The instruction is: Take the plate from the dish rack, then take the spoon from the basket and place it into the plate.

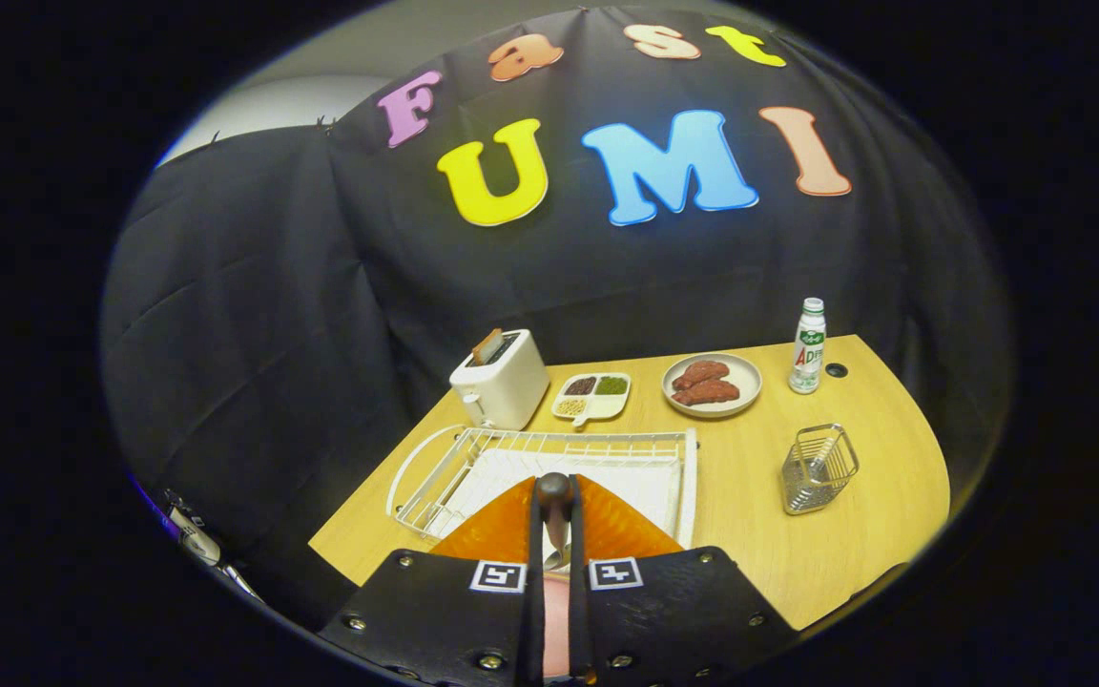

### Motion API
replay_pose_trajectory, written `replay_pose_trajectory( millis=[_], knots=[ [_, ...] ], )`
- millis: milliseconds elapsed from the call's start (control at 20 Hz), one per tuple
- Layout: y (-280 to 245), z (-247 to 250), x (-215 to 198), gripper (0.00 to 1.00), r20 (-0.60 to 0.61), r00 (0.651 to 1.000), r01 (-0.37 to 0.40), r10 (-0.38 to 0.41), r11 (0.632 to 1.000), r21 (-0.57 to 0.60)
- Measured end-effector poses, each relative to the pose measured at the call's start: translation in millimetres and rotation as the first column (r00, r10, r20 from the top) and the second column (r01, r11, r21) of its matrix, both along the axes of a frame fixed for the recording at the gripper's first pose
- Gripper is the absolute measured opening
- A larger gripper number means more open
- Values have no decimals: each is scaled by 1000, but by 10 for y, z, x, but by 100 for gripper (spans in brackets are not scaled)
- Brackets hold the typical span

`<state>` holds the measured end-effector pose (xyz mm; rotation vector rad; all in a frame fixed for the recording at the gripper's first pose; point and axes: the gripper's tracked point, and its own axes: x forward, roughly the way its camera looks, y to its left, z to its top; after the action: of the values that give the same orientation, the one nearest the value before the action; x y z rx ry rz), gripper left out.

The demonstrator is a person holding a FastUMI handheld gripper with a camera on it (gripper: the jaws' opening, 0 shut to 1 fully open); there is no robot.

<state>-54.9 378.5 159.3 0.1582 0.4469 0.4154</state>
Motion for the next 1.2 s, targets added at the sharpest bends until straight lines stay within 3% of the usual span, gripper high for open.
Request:
replay_pose_trajectory(
  millis=[500, 900, 1200],
  knots=[
    [758, -612, -419, 10, -100, 984, -151, 146, 987, -52],
    [992, -1041, -534, 10, -147, 971, -208, 189, 970, -125],
    [1032, -1226, -549, 10, -152, 972, -203, 181, 969, -144]
  ],
)
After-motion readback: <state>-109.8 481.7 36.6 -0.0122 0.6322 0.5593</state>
